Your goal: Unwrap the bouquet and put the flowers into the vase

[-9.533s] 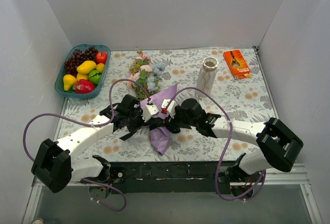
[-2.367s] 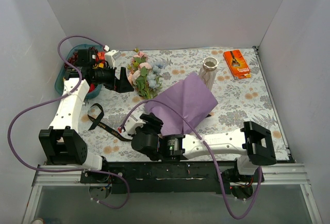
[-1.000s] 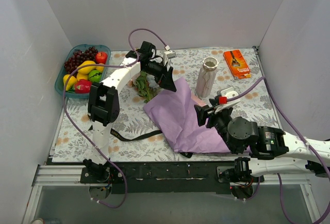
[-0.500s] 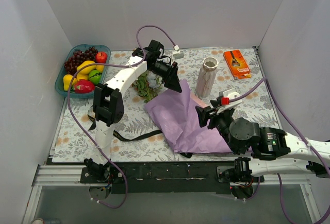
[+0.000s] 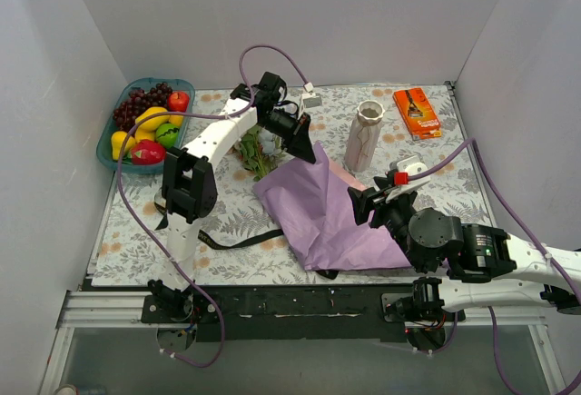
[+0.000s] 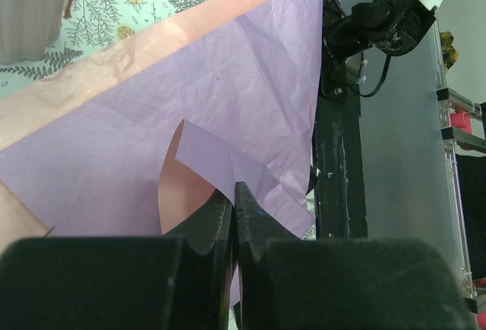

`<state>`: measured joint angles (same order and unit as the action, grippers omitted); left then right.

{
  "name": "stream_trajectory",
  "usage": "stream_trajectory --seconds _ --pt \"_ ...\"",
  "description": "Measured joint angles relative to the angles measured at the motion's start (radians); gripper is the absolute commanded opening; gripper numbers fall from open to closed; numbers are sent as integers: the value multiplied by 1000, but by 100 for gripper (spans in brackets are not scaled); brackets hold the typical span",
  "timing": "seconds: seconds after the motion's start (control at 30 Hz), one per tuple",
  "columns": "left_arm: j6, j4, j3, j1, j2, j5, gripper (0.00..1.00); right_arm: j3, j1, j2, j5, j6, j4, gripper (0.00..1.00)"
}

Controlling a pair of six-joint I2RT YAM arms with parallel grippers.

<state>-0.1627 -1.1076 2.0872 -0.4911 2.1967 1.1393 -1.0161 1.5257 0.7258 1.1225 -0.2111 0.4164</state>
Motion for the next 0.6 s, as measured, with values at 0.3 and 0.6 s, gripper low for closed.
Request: stream_trajectory --seconds 0.3,0.6 --pt "177 -153 -50 6 -177 -34 0 0 0 -10 -1 3 0 67" --pt "430 -163 -541 31 -782 -111 0 26 0 -28 -1 17 -18 69"
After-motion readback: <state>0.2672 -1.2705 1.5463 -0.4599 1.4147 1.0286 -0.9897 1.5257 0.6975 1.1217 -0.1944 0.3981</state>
